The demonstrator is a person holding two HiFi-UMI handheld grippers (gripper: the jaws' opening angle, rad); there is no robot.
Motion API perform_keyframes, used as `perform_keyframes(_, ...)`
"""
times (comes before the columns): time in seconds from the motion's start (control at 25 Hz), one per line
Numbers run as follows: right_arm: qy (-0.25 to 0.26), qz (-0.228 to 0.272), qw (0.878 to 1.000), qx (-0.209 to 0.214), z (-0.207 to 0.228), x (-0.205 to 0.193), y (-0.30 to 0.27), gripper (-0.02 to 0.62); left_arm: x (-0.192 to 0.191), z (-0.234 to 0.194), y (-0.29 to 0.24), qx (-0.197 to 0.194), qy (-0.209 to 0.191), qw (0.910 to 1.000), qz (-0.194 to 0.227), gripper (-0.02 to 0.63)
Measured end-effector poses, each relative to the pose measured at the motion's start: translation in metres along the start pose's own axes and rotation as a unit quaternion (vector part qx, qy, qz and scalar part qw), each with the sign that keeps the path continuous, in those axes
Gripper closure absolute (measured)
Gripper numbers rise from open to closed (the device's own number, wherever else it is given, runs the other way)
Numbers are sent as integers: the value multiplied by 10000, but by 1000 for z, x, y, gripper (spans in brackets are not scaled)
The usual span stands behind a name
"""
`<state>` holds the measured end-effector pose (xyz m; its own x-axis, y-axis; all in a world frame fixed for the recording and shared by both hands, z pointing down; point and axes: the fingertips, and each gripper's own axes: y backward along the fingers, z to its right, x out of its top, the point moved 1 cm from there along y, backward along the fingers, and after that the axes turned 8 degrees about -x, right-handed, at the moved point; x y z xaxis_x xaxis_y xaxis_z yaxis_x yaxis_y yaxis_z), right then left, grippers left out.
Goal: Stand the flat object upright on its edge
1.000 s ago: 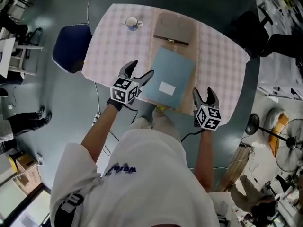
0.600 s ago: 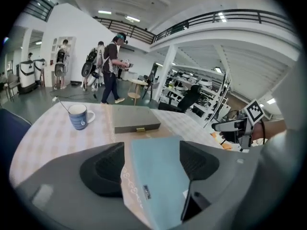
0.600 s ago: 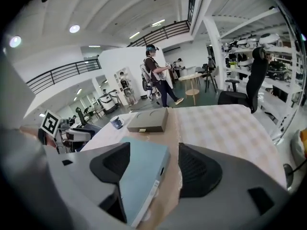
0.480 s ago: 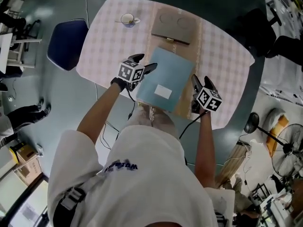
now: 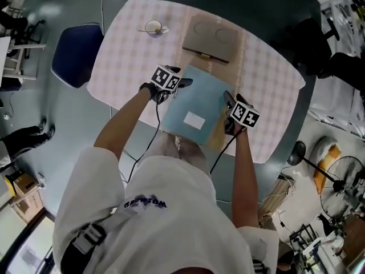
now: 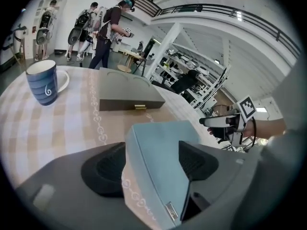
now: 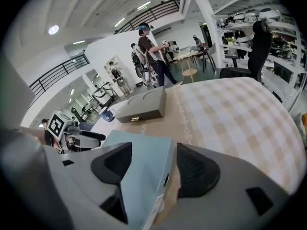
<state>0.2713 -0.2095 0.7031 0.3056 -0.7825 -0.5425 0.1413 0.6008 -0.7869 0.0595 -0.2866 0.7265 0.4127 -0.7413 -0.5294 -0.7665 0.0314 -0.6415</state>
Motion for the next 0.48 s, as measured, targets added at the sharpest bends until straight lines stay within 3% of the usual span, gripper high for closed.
perform_keyframes(0.28,-281,-349,9990,79,-1,-5,-29,307,8,-27,-16,18,496,9986,164,279)
perform_keyframes(0.48,-463,-492,9976,180,-2,-10,-41,307,12,-39,-21,60,868,9955,375,327)
